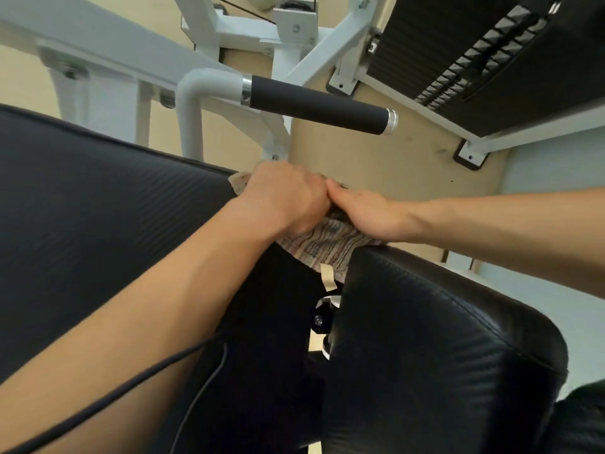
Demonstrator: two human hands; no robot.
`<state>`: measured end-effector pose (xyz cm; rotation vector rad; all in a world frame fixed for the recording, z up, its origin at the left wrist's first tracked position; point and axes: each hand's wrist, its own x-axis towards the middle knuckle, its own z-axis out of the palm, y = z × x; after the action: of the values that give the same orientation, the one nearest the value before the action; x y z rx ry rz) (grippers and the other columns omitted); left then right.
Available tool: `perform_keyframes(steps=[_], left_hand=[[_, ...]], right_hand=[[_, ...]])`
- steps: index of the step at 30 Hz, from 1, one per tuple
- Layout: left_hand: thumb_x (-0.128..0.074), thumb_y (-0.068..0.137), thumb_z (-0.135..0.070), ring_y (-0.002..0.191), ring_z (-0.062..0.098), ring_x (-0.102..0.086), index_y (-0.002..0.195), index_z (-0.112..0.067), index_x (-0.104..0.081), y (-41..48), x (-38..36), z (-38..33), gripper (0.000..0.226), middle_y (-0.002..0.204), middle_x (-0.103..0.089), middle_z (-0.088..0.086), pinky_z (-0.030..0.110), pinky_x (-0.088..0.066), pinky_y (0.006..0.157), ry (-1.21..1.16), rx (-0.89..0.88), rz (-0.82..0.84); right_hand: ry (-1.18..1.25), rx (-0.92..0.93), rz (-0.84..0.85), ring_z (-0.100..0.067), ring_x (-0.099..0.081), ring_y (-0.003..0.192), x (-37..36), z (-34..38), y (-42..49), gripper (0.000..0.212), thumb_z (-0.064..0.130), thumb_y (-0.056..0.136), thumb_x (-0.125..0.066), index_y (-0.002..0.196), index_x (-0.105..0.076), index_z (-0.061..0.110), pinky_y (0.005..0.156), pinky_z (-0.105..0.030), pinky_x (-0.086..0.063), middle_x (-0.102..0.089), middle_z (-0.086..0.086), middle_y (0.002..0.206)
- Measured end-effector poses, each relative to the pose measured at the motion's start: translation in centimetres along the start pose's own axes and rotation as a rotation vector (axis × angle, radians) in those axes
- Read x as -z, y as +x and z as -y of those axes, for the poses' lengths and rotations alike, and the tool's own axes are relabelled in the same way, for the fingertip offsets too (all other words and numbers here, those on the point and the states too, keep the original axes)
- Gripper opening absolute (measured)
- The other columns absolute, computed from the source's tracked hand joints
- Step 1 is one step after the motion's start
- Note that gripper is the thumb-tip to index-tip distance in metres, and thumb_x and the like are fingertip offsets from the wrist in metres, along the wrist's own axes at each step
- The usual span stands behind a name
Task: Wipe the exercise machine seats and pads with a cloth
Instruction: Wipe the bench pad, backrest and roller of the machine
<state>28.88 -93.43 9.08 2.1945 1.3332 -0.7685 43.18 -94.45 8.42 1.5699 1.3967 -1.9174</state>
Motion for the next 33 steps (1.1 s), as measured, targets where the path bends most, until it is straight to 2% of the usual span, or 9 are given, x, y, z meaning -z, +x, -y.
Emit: perform_keyframes(steps=[3, 6, 9, 12, 19, 21, 24, 28, 33], left_hand=[[-0.036, 0.102, -0.039, 0.094, 0.027, -0.065, 0.106, -0.021, -0.063, -3.8, -0.3, 3.1, 0.033, 0.101, -0.069, 0.002, 0.044, -0.048, 0.085, 0.032, 0.023, -0.180], [-0.031, 0.105, -0.043, 0.098, 0.028, -0.067, 0.105, -0.022, -0.067, -7.8, -0.3, 7.5, 0.042, 0.102, -0.073, 0.002, 0.044, -0.046, 0.092, 0.071, 0.175, -0.342], [-0.033, 0.105, -0.039, 0.097, 0.030, -0.067, 0.107, -0.020, -0.070, -10.1, -0.3, 11.2, 0.042, 0.101, -0.074, 0.004, 0.044, -0.043, 0.092, 0.033, 0.334, -0.419], [-0.037, 0.101, -0.030, 0.089, 0.035, -0.065, 0.097, -0.013, -0.070, -9.3, -0.8, 10.0, 0.037, 0.093, -0.072, 0.010, 0.045, -0.043, 0.083, 0.047, 0.388, -0.478], [-0.045, 0.098, -0.026, 0.112, 0.028, -0.059, 0.116, -0.012, -0.066, -7.8, -4.1, 4.9, 0.031, 0.116, -0.067, 0.008, 0.041, -0.036, 0.105, -0.013, 0.217, -0.589], [-0.047, 0.099, -0.027, 0.114, 0.026, -0.060, 0.119, -0.013, -0.065, -9.1, -3.7, 6.8, 0.031, 0.120, -0.067, 0.006, 0.039, -0.036, 0.106, 0.004, 0.207, -0.611], [-0.051, 0.098, -0.028, 0.118, 0.024, -0.059, 0.122, -0.014, -0.065, -11.5, -3.6, 10.9, 0.031, 0.124, -0.066, 0.005, 0.038, -0.039, 0.107, 0.008, 0.324, -0.672], [-0.050, 0.100, -0.027, 0.111, 0.026, -0.061, 0.111, -0.015, -0.070, -12.8, -2.6, 15.0, 0.026, 0.114, -0.070, 0.005, 0.039, -0.041, 0.103, -0.019, 0.486, -0.750], [-0.040, 0.100, -0.030, 0.094, 0.035, -0.061, 0.088, -0.013, -0.068, -12.6, 0.6, 20.1, 0.034, 0.098, -0.071, 0.013, 0.040, -0.041, 0.081, -0.175, 0.802, -0.655]], right_hand=[[-0.148, 0.203, 0.089, -0.006, -0.053, 0.116, -1.1, 2.7, 0.1, 0.057, 0.065, 0.100, -0.020, 0.139, -0.047, 0.031, 0.107, -0.027, -0.038, -0.055, 0.008, 0.133], [-0.317, 0.373, 0.101, -0.010, -0.058, 0.110, -2.2, 7.0, 0.7, 0.039, 0.047, 0.104, -0.040, 0.137, -0.042, 0.027, 0.094, -0.027, -0.048, -0.055, 0.004, 0.130], [-0.512, 0.510, 0.059, -0.015, -0.055, 0.110, -3.6, 11.6, 1.3, 0.060, 0.042, 0.102, -0.048, 0.153, -0.026, 0.020, 0.094, -0.033, -0.047, -0.047, -0.002, 0.146], [-0.657, 0.495, -0.005, -0.017, -0.053, 0.098, -3.8, 11.7, 1.7, 0.060, 0.040, 0.101, -0.051, 0.150, -0.028, 0.015, 0.086, -0.033, -0.047, -0.049, -0.006, 0.142], [-0.840, 0.276, -0.013, -0.024, -0.062, 0.096, -2.6, 8.8, 0.6, 0.059, 0.049, 0.098, -0.051, 0.140, -0.037, 0.009, 0.086, -0.033, -0.050, -0.062, -0.008, 0.119], [-0.883, 0.325, -0.073, -0.022, -0.059, 0.090, -3.1, 10.4, 0.1, 0.050, 0.049, 0.099, -0.048, 0.133, -0.043, 0.013, 0.079, -0.032, -0.048, -0.062, -0.005, 0.115], [-0.973, 0.540, -0.206, -0.028, -0.059, 0.107, -5.4, 13.8, -1.0, 0.051, 0.040, 0.100, -0.045, 0.141, -0.038, 0.010, 0.083, -0.039, -0.048, -0.054, -0.009, 0.131], [-0.890, 0.636, -0.254, -0.033, -0.051, 0.126, -8.6, 18.1, -0.2, 0.058, 0.029, 0.101, -0.045, 0.151, -0.026, 0.005, 0.095, -0.045, -0.046, -0.044, -0.016, 0.145], [-0.484, 0.622, -0.246, -0.032, -0.059, 0.114, -9.9, 23.1, 3.8, 0.044, 0.025, 0.098, -0.041, 0.140, -0.038, 0.014, 0.079, -0.038, -0.040, -0.057, -0.009, 0.132]])
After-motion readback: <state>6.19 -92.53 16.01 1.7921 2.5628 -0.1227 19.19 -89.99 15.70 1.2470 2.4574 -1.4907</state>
